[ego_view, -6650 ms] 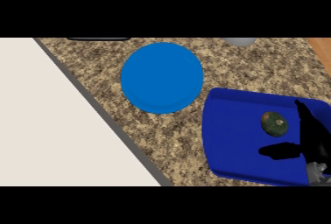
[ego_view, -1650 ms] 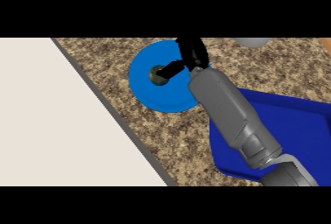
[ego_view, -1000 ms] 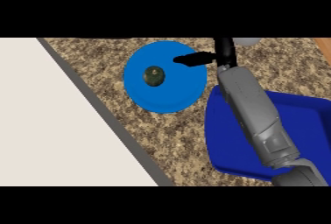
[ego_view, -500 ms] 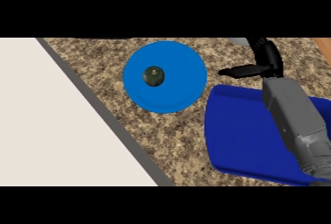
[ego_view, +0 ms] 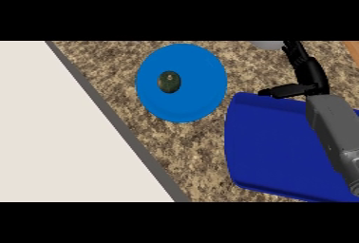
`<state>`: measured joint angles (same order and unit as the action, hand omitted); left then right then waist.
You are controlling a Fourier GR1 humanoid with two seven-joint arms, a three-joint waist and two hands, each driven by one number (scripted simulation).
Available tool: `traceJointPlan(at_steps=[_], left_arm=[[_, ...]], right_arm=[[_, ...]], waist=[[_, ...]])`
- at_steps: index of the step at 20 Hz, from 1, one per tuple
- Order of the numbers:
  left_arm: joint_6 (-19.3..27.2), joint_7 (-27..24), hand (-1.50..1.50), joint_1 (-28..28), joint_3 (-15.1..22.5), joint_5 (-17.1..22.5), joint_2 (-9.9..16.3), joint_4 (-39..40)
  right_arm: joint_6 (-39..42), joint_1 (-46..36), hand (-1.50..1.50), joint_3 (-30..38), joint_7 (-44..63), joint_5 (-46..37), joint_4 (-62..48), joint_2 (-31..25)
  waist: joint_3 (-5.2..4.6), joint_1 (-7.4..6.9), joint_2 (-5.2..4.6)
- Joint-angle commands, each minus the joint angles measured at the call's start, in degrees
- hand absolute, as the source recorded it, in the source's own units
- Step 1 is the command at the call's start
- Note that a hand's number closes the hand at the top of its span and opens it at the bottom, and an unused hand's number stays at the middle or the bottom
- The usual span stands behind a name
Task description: Pick the squash from the tray and place it in the plate
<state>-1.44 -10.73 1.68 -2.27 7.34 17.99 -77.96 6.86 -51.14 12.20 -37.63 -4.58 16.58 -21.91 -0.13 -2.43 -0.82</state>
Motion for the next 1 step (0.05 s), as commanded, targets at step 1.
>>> traceJointPlan(at_steps=[1], left_arm=[[-0.1,2.16,0.0,-6.43,2.04,-1.95,-1.03,3.4]], right_arm=[[1.08,-0.68,-1.5,0.89,-3.7,-0.27,-2.45,-2.48]], waist=[[0.25,0.75,-0.26]])
